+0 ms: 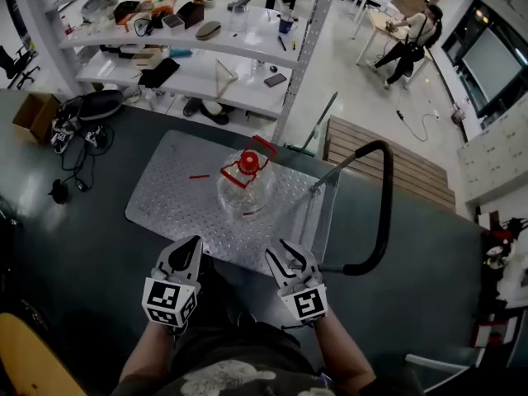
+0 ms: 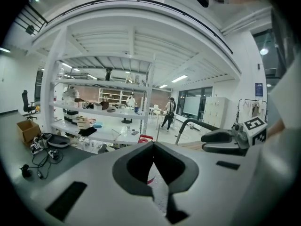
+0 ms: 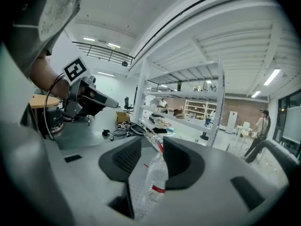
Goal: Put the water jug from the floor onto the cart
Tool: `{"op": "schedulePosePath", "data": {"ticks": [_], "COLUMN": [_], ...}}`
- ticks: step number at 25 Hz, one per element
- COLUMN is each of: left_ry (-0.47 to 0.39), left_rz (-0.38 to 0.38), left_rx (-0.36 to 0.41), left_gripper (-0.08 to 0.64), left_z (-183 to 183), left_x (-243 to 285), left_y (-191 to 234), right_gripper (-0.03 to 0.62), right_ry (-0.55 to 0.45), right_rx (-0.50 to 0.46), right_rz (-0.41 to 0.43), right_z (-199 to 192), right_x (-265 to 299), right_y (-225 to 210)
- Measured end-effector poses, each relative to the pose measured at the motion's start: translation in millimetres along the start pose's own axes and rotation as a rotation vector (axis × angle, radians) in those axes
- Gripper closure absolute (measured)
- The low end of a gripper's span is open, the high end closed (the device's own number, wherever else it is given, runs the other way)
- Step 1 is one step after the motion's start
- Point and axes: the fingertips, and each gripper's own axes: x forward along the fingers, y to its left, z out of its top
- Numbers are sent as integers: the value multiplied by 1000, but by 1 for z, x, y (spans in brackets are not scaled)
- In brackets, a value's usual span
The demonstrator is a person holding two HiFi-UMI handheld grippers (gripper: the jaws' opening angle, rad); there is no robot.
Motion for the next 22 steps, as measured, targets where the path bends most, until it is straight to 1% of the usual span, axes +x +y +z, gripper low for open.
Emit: {"op": "schedulePosePath", "data": {"ticks": [4,8,11,13,17,22], "left_ry": [-26,-14,-9,-24,-45,-66], "left_rz": [44,84,105,103,67,16], "left_rx": [-21,-40,-52,-52,-38,-35], "left_gripper": [552,552,552,552,552,552], "left_z": [-10,-26,-30,-24,-18,-22], "left_x": [-38,-70,-84,-93,-108,-143], "left_y": [-31,-42,-47,-52,-64,-84], "right_gripper": [470,528,569,577,591,598], "right_ry": [-11,-14,-13,-17,-21,-4], "right_rx": [34,37,57,87,100,124], "right_rz": [16,31,6,-18,-82,-162], "right_z": [-13,-18,-17,-13,-8,0], "right_x": [-42,-64,-76,-83,-97,-128], "right_y": [12,27,27,27,32,55]}}
